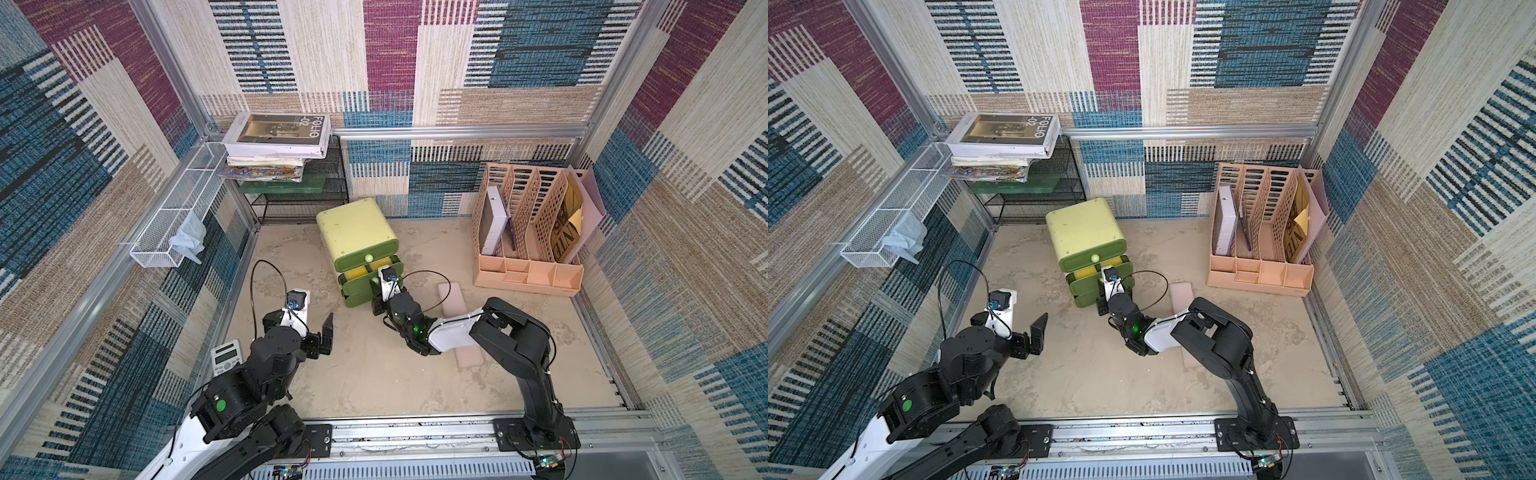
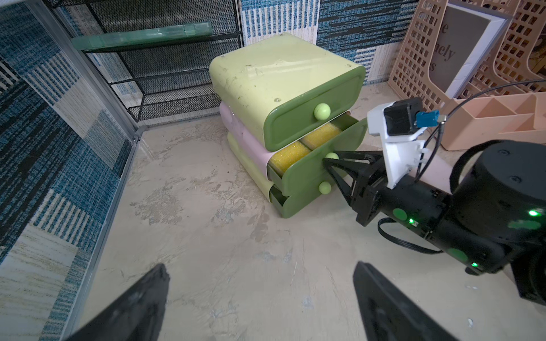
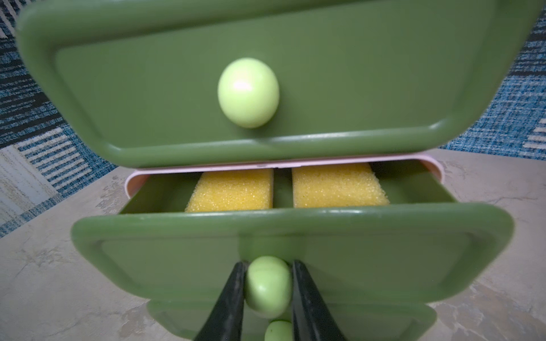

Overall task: Take the sponge out of the drawer
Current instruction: Open the drawer in the storage box.

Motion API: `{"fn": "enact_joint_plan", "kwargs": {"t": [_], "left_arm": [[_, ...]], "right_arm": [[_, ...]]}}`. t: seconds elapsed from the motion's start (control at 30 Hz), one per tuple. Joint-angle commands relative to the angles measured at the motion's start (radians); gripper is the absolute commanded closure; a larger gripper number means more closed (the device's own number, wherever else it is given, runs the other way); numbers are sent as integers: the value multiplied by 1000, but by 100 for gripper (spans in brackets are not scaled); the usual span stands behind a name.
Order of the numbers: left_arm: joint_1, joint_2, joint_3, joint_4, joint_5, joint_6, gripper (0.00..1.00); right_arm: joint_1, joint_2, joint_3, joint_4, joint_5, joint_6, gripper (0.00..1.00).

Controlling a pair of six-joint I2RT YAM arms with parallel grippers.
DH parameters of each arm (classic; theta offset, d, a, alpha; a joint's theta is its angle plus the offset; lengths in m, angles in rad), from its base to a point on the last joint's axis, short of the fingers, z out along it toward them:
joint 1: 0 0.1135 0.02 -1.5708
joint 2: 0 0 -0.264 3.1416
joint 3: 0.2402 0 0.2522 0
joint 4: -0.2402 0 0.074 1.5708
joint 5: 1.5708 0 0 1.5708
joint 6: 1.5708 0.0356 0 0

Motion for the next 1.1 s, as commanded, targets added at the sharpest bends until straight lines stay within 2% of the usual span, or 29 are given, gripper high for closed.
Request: {"fn": "enact_joint_plan", "kwargs": {"t": [0.0,0.17,0.47,1.03,1.07], "left_arm": [[2,-2,-2,20,8,2,0],[3,1,-2,20,8,1,0],[5,1,-2,20,10,1,0],[10,0,-2,22,21,-1,0],[10,0,-3,22,21,-1,0]], "right_arm": [[-3,-4,23,3,-6,-1,83],[-8,-14,47,-13,-16,-10,83],[9,-43,-1,-3,-6,-16,84],[61,-168,-185,15,61,24,84],[92,-177,-196,16,67,27,84]]}}
